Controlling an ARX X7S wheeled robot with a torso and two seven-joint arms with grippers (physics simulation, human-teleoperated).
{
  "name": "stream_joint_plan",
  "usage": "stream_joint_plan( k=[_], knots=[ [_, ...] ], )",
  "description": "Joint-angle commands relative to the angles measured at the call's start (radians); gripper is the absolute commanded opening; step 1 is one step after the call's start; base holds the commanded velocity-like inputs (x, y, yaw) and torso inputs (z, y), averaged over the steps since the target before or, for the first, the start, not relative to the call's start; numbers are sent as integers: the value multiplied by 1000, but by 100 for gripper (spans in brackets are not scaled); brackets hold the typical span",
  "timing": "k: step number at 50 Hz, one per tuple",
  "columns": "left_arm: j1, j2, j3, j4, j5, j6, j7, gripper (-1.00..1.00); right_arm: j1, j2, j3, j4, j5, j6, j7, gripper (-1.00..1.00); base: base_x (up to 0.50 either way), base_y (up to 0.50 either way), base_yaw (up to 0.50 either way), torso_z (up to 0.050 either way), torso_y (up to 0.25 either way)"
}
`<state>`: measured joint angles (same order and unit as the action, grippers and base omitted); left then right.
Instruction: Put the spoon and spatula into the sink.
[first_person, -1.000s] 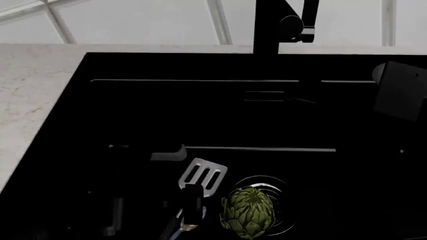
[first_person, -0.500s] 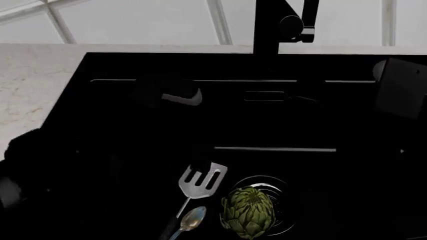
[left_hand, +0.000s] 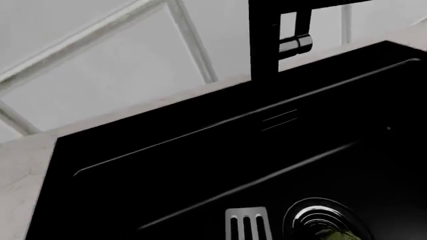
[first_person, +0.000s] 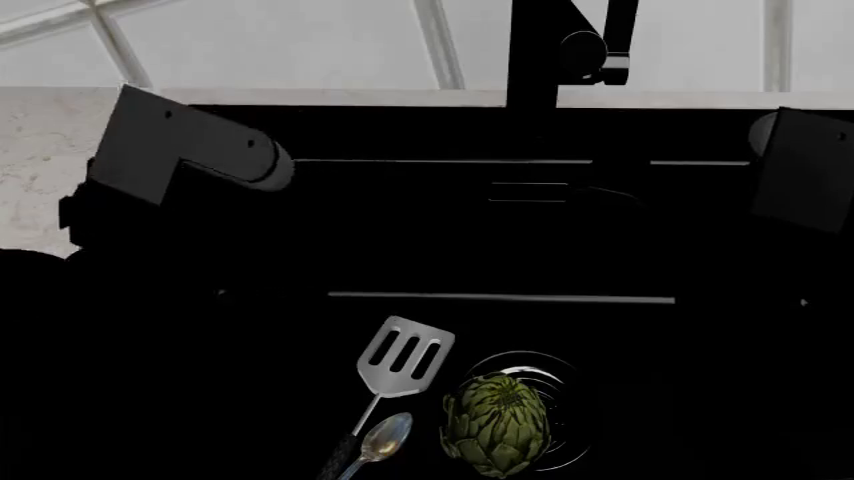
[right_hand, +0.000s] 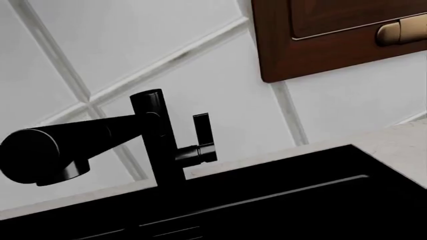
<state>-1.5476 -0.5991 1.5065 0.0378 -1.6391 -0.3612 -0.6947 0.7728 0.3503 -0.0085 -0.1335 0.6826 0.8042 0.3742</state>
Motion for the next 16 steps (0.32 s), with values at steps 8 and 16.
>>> stream_joint_plan(
  k=[8, 16],
  knots=[
    [44, -314, -18, 496, 60, 57, -276, 100, -3, 5, 0, -5, 7, -1, 3, 100, 0, 0, 0, 0, 0],
    [75, -399, -37, 600, 109, 117, -332, 100, -11, 12, 8, -17, 15, 2, 8, 100, 0, 0, 0, 0, 0]
  ],
)
